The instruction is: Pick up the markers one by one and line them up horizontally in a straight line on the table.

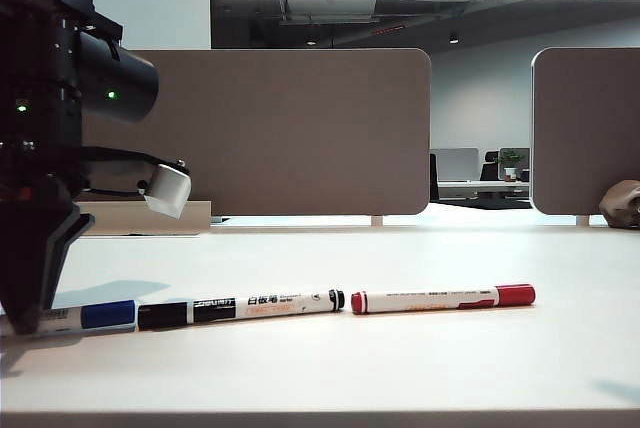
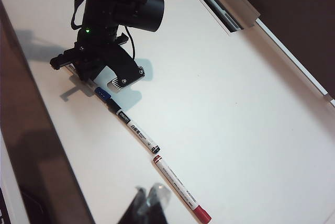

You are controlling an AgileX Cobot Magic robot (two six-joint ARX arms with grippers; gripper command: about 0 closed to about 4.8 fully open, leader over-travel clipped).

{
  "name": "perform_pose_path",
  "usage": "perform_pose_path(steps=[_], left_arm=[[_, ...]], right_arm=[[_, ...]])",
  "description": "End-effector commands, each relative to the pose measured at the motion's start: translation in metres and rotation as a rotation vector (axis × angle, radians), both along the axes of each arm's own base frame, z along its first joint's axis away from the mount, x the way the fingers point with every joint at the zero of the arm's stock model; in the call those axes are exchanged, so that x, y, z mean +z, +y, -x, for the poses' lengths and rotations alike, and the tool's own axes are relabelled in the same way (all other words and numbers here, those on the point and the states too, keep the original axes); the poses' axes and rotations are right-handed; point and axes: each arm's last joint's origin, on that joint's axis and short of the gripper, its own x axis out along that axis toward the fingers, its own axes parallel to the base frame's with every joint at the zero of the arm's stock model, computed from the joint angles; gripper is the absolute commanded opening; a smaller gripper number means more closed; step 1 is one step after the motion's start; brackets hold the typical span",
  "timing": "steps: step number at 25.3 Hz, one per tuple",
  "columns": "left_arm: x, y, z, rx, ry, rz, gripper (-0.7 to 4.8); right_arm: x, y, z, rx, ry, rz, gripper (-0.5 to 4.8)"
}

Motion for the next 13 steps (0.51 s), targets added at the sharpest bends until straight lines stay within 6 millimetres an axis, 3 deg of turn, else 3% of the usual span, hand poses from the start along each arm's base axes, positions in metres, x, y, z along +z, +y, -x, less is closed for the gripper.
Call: perform_pose_path(steps=[1,13], left_arm=[[0.0014,-0.0001,0.0009,-0.001,0.003,0.007,0.85],[0.0014,-0.0001,0.0009,0.021,0.006,0.004,1.27]], right_arm=[[0.0021,-0.0006,0.0003,-0.002,-0.001,-0.02,-0.01],[0.0021,-0.0008,0.0003,-0.002,-0.001,-0.02,-0.01]])
